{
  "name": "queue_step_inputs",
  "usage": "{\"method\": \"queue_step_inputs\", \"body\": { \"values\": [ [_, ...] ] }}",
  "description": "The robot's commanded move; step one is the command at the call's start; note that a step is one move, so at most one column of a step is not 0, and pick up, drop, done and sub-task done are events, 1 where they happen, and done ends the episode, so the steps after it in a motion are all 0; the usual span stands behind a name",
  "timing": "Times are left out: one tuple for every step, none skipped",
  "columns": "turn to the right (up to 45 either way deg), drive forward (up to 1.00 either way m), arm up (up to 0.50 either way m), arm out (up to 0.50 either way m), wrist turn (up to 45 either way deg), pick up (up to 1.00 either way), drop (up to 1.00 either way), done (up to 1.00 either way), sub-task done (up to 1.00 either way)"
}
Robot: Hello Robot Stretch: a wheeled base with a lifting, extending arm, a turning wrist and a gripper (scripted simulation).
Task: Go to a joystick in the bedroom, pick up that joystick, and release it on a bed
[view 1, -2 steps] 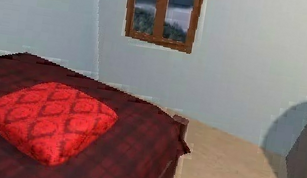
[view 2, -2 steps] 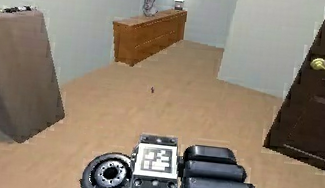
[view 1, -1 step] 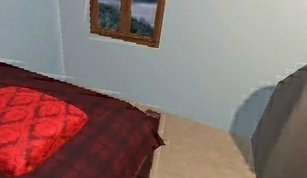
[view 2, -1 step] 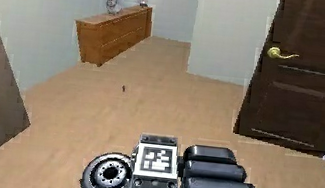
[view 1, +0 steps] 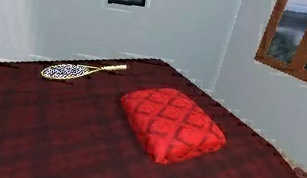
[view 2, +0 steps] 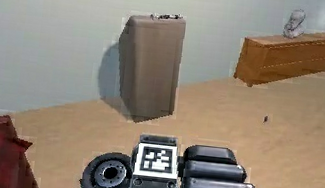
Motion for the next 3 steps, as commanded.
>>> {"method": "queue_step_inputs", "body": {
  "values": [
    [-45.0, 0.0, 0.0, 0.0, 0.0, 0.0, 0.0, 0.0, 0.0],
    [-45.0, 0.0, 0.0, 0.0, 0.0, 0.0, 0.0, 0.0, 0.0],
    [-27.0, 0.0, 0.0, 0.0, 0.0, 0.0, 0.0, 0.0, 0.0]
  ]
}}
